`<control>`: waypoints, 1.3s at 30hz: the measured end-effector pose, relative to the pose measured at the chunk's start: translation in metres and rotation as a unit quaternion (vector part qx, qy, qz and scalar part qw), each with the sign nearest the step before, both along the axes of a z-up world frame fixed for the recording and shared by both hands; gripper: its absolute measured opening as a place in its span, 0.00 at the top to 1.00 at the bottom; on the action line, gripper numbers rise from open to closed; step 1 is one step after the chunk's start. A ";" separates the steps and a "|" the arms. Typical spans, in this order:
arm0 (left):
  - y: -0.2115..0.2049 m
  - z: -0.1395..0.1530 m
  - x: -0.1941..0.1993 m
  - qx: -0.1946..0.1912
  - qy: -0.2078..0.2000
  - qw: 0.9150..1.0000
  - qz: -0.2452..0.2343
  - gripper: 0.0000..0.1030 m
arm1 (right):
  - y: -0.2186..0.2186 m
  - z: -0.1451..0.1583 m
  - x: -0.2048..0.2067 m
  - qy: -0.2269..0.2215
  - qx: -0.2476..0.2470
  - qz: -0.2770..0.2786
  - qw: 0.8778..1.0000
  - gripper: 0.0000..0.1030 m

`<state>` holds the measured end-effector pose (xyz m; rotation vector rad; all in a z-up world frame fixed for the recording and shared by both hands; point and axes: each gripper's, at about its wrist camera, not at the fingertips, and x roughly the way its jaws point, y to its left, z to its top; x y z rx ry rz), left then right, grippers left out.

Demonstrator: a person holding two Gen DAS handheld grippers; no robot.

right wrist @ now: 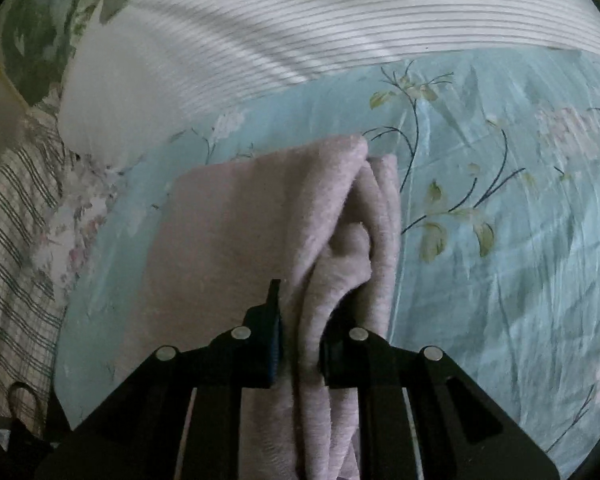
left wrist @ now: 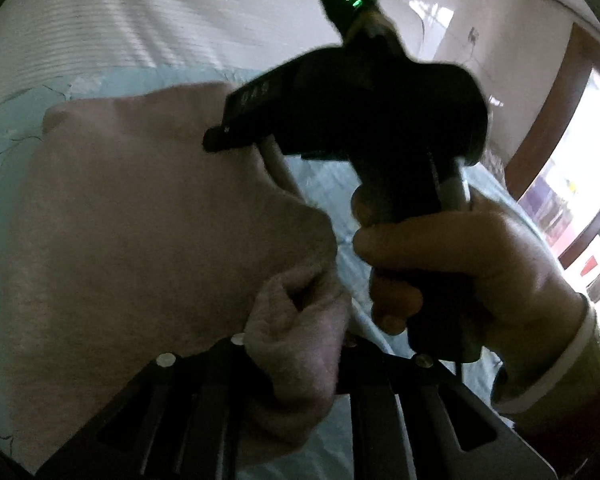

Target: Fold small clothes

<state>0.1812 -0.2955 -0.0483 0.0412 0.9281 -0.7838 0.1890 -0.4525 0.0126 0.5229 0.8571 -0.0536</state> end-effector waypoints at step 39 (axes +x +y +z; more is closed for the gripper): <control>0.201 0.047 0.059 -0.081 0.044 0.990 0.105 0.60 | 0.121 0.013 -0.041 -0.047 0.112 0.072 0.990 0.69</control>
